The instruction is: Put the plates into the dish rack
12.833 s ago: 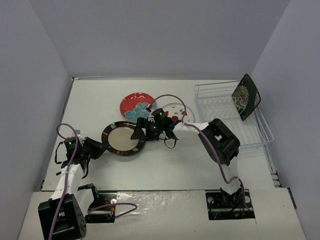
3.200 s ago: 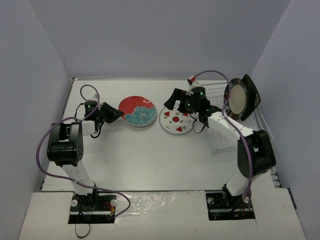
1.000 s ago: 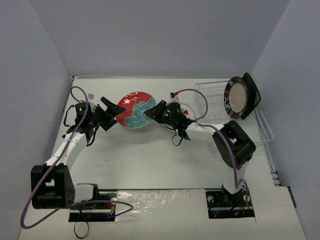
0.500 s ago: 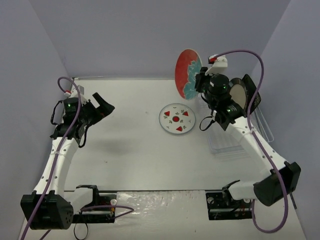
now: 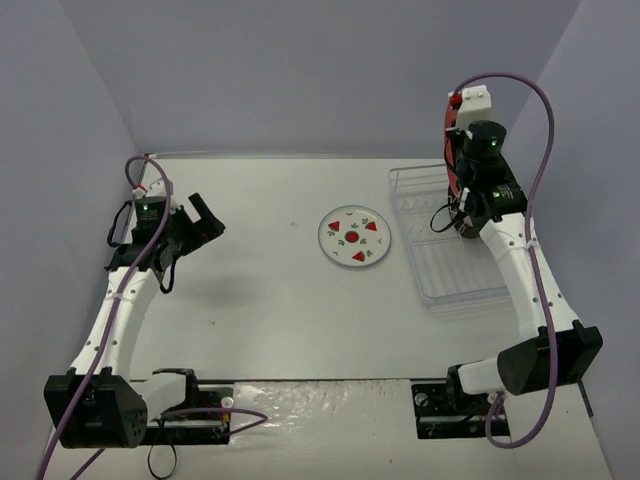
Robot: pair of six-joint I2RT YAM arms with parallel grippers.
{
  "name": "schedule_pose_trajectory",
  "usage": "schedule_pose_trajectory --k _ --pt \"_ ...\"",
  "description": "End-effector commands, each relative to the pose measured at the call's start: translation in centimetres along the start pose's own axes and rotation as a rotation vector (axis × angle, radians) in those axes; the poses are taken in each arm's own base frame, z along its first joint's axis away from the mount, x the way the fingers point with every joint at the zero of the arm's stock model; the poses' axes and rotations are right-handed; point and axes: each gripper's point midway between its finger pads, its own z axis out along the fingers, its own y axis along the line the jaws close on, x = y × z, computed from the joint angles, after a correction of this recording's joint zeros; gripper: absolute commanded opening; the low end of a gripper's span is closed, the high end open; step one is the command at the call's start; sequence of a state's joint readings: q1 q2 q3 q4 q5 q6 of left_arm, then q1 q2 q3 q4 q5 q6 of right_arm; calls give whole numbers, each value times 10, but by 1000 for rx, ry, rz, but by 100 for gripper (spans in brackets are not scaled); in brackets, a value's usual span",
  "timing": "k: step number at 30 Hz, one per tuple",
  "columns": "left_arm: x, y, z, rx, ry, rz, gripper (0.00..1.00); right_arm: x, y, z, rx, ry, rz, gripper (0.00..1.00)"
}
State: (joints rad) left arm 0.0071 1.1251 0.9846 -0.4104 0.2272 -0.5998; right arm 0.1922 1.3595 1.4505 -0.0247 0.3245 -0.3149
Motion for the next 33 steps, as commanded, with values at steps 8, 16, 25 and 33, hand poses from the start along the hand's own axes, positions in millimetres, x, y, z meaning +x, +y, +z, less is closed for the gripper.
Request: schedule_pose_trajectory --k 8,16,25,33 --pt "-9 15 3 -70 -51 20 97 -17 -41 48 -16 -90 -61 0" --pt "-16 24 4 -131 -57 32 97 25 -48 73 -29 2 -41 0" --pt "-23 21 8 -126 -78 24 97 52 -52 79 -11 30 -29 0" --pt "-21 15 17 -91 -60 13 97 33 -58 78 -11 -20 -5 0"
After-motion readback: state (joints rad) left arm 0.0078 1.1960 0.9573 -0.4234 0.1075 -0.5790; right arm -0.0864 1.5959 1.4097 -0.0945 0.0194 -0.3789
